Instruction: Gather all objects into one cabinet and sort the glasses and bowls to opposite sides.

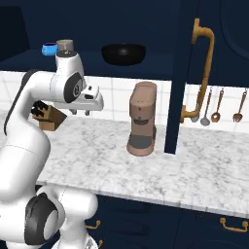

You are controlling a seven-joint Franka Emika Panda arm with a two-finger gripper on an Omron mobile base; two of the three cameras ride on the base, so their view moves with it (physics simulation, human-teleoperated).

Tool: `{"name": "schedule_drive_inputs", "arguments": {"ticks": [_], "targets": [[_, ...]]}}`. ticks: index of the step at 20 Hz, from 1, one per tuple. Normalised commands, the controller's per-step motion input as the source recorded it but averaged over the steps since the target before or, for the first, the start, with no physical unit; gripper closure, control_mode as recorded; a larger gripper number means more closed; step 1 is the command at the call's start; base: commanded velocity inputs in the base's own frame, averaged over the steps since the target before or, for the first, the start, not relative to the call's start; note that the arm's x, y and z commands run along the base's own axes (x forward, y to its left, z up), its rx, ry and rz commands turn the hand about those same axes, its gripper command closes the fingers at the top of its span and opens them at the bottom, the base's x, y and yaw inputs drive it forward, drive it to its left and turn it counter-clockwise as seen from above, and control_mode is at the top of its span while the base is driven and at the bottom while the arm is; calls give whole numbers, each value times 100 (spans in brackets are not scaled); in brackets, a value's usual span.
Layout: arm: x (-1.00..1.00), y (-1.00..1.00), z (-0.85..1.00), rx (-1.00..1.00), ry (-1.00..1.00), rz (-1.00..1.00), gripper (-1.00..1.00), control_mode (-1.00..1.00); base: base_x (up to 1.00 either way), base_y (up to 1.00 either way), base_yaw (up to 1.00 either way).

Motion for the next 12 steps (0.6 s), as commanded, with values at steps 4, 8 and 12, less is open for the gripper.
{"name": "schedule_drive_inputs", "arguments": {"ticks": [4, 8, 12], "targets": [[0, 0, 0, 0, 0, 0, -100, 100, -39, -1, 0], [0, 0, 0, 0, 0, 0, -100, 100, -97, -16, 0], [0, 0, 0, 0, 0, 0, -100, 100, -83, -20, -2]]}}
